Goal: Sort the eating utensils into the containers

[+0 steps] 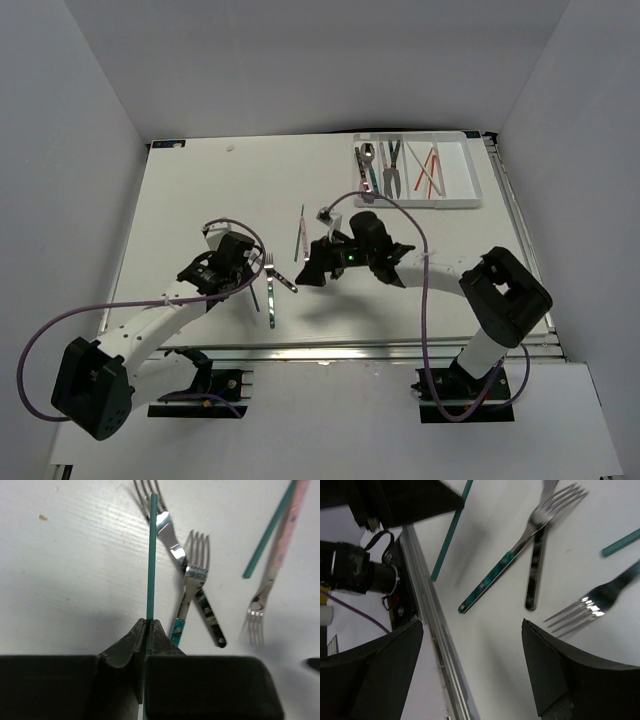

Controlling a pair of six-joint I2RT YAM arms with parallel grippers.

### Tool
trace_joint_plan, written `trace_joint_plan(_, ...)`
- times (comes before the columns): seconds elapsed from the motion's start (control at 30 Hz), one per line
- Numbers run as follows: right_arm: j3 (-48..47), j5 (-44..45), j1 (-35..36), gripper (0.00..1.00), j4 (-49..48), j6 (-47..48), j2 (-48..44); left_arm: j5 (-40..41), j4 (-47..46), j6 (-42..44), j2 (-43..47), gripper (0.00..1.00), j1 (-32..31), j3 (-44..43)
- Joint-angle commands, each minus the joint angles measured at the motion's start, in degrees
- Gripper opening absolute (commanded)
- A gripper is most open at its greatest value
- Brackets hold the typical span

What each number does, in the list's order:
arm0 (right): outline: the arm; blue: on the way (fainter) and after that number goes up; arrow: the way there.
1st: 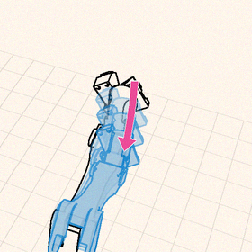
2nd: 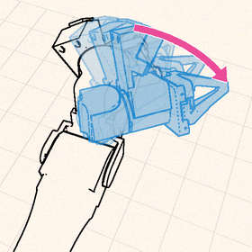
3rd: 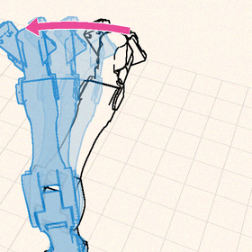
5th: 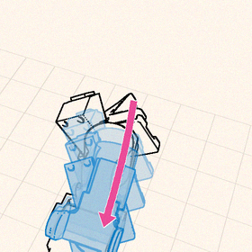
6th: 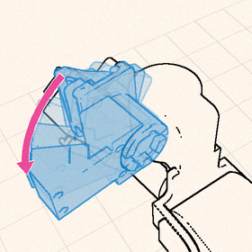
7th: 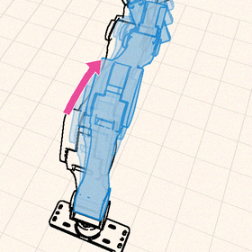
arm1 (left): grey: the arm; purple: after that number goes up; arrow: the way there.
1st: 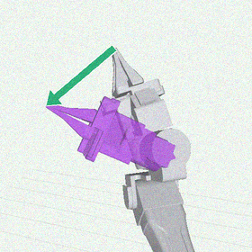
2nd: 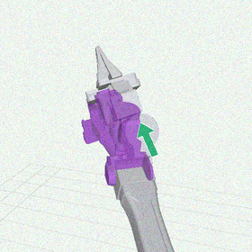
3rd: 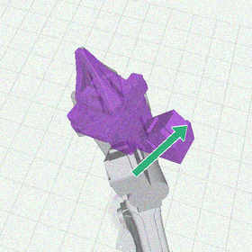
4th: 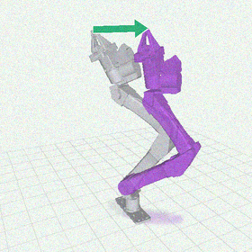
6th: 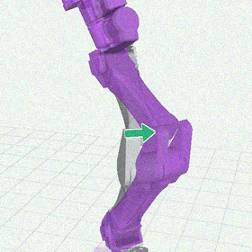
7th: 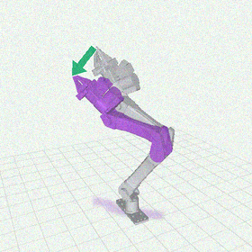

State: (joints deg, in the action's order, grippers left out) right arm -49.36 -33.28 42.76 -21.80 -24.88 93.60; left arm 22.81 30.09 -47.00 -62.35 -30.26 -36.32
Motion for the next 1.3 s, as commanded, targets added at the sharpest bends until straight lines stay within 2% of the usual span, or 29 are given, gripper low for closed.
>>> trace_joint_plan(0.0,3.8,3.0,5.0,0.84,-18.0,-5.0,-0.4,1.4,1.1,-0.1,2.7,0.0,-0.1,-2.3)
trace_joint_plan(0.1,4.5,4.2,8.6,0.82,-22.4,-8.3,1.9,-0.7,-1.1,0.0,4.6,0.0,-0.1,-2.4)
trace_joint_plan(0.2,1.3,8.1,11.2,0.82,-20.8,-7.9,3.9,-3.7,-2.6,-0.1,5.5,0.0,-0.1,-3.1)
trace_joint_plan(0.5,-7.0,10.2,11.9,0.79,-17.5,-4.9,12.0,-9.7,-4.3,-0.9,6.9,0.0,-0.1,-5.3)
trace_joint_plan(0.7,-9.7,7.7,11.9,0.71,-19.1,-6.3,14.9,-11.8,-6.4,-1.8,7.0,0.0,-0.1,-4.8)
trace_joint_plan(0.77,-9.8,6.0,11.9,0.61,-20.5,-7.0,15.4,-12.3,-7.1,-2.0,7.1,0.0,-0.1,-4.6)
trace_joint_plan(0.8,-10.1,5.3,11.9,0.48,-21.3,-7.6,15.9,-12.5,-7.4,-2.0,7.1,0.0,-0.1,-4.6)
trace_joint_plan(0.9,-10.1,4.5,11.4,0.26,-21.1,-8.2,16.0,-12.2,-7.9,-2.0,7.1,0.0,-0.1,-5.1)
trace_joint_plan(0.93,-9.4,5.1,11.1,0.0,-20.7,-8.5,15.6,-11.8,-7.8,-1.9,7.0,0.0,-0.1,-6.0)
trace_joint_plan(0.97,-8.7,5.8,10.2,0.0,-20.2,-8.7,15.2,-10.9,-6.8,-1.3,6.6,0.08,-0.1,-6.7)
trace_joint_plan(1.0,-8.1,6.6,9.5,0.0,-19.8,-8.8,13.9,-10.3,-6.4,-1.0,6.5,0.21,-0.1,-7.4)
trace_joint_plan(1.03,-6.9,7.8,8.6,0.0,-18.1,-8.9,13.1,-9.5,-4.9,-0.5,6.3,0.38,-0.1,-9.1)
trace_joint_plan(1.07,-6.2,8.6,6.7,0.0,-17.0,-8.7,11.2,-7.3,-3.7,0.1,6.0,0.71,-0.1,-10.2)
trace_joint_plan(1.1,-5.7,9.3,5.6,0.0,-15.7,-8.2,10.1,-5.9,-2.3,0.5,5.7,0.92,-0.1,-11.4)
trace_joint_plan(1.13,-5.4,11.1,4.3,0.0,-11.5,-7.4,9.1,-4.2,0.7,1.1,5.6,0.98,-0.1,-14.1)
trace_joint_plan(1.2,-6.4,13.5,-0.3,0.0,-5.4,-3.8,6.7,1.0,3.4,3.2,5.7,0.98,-0.1,-16.6)
trace_joint_plan(1.23,-7.7,17.7,-2.1,0.0,-1.2,-1.9,6.3,2.8,5.4,4.1,5.7,0.98,-0.1,-17.6)
trace_joint_plan(1.27,-9.3,20.2,-5.9,0.0,7.8,0.0,6.3,4.4,6.2,5.6,6.0,0.98,-0.1,-19.0)
